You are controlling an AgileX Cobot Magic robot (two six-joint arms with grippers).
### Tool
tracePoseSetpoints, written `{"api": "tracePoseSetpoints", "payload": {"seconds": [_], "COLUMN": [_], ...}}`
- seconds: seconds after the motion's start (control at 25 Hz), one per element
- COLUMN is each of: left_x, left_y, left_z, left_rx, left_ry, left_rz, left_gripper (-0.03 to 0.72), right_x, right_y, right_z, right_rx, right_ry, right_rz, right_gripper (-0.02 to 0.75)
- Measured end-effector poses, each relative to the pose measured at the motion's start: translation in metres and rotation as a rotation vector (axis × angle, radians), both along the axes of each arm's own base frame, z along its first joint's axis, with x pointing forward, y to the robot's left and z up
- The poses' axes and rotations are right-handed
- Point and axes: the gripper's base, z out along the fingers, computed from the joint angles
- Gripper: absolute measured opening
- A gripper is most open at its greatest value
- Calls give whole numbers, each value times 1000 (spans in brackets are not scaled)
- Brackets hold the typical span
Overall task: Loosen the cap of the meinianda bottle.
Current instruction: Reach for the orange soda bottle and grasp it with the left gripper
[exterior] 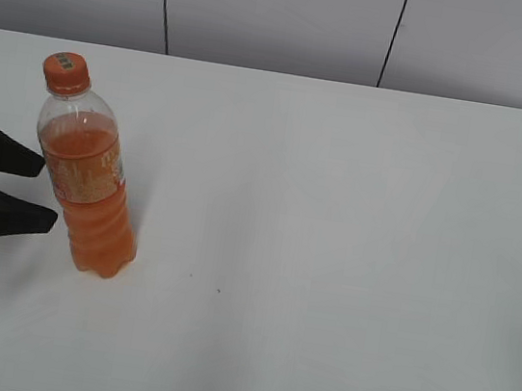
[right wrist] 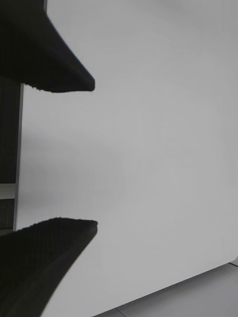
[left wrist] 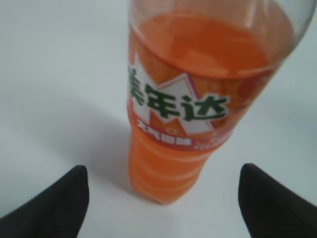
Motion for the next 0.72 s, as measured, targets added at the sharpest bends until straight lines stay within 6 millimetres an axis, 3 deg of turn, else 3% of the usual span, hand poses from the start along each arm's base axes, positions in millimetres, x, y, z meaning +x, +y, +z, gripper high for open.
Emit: {"api": "tracePoseSetpoints", "payload": {"seconds": [0.72], "left_x": [9], "left_y": [-16], "left_z": [-39], "left_rx": [-115], "left_ry": [68], "left_rz": [-25], "left_gripper": [562], "right_x": [0], "right_y": [0], "right_z": [0], "right_rx": [0], "right_ry": [0], "right_rz": [0], "right_gripper": [592]}}
